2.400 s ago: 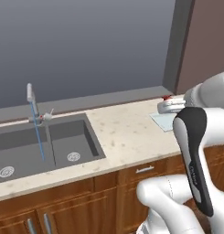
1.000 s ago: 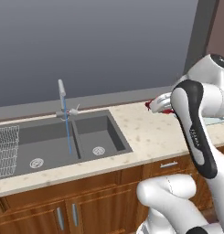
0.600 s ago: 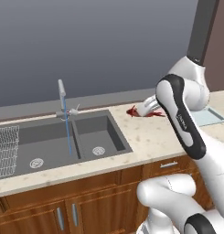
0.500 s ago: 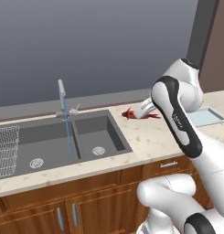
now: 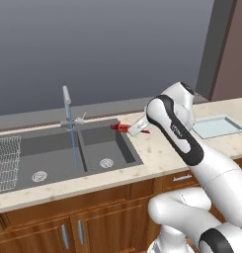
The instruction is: Take the fish out of the fridge, briefly rinse it in the sink, and place it on the tray next to the sink.
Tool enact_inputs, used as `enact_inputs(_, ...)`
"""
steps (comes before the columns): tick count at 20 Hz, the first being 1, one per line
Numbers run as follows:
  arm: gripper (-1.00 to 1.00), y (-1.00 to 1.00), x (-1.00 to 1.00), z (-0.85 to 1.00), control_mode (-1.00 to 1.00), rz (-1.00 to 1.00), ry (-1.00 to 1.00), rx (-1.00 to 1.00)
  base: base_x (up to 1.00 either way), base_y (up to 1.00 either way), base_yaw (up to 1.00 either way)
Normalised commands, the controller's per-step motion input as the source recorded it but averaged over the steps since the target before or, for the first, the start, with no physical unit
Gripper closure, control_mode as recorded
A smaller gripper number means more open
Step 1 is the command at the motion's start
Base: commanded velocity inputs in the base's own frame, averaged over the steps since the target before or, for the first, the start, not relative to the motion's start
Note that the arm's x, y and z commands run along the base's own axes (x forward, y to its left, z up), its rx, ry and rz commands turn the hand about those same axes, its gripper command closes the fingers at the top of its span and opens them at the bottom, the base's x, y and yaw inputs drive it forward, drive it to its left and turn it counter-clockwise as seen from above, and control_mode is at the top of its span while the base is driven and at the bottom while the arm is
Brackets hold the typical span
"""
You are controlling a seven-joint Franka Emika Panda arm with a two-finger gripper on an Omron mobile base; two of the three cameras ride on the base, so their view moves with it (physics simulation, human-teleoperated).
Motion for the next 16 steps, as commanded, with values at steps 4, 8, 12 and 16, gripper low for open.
enact_inputs(4, 1.00, 0.16, 0.04, -0.01, -1.00, 0.01, -0.04, 0.06, 0.00, 0.00, 0.00)
enact_inputs(8, 1.00, 0.03, 0.07, 0.00, -1.00, 0.00, 0.00, 0.00, 0.00, 0.00, 0.00)
enact_inputs(12, 1.00, 0.11, 0.16, 0.00, -1.00, 0.01, -0.04, 0.00, 0.00, 0.00, 0.00)
enact_inputs(16, 1.00, 0.36, 0.41, 0.00, -1.00, 0.06, -0.01, 0.00, 0.00, 0.00, 0.00)
